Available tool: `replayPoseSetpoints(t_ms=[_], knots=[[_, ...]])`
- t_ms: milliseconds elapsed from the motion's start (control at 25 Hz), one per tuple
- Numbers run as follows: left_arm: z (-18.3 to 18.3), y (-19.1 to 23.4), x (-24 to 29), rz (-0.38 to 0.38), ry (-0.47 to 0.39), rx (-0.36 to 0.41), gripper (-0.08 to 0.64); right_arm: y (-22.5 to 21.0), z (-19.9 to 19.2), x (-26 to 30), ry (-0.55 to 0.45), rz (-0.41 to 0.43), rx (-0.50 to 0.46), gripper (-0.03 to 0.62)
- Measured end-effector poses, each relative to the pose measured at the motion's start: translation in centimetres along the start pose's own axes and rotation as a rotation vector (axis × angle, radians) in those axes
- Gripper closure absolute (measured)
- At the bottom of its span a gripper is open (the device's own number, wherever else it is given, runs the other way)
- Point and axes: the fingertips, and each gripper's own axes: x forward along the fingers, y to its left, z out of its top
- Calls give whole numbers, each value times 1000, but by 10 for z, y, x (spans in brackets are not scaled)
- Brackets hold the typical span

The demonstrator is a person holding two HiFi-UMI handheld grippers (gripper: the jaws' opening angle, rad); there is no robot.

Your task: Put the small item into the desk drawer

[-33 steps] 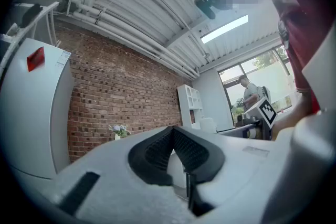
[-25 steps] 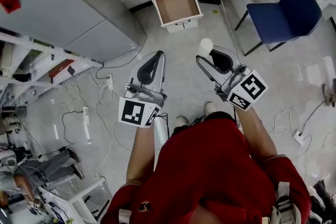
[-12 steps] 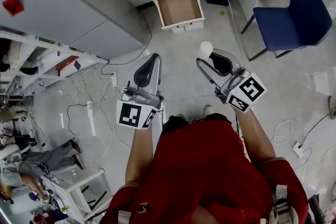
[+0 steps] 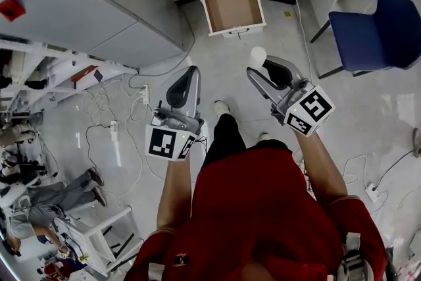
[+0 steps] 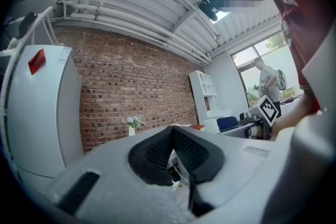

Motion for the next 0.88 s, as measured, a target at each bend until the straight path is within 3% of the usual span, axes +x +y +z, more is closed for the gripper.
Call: replayPoseSetpoints(t_ms=[240, 600, 880], knots=[[-27, 73, 28, -1, -46, -24, 555, -25, -12, 68, 68, -39, -42, 449], [-62, 216, 68, -51, -82, -31, 555, -72, -36, 212, 164, -129, -82, 449], [-84, 284, 90, -70, -93, -64, 555, -110, -58, 275, 253, -205, -103, 449]])
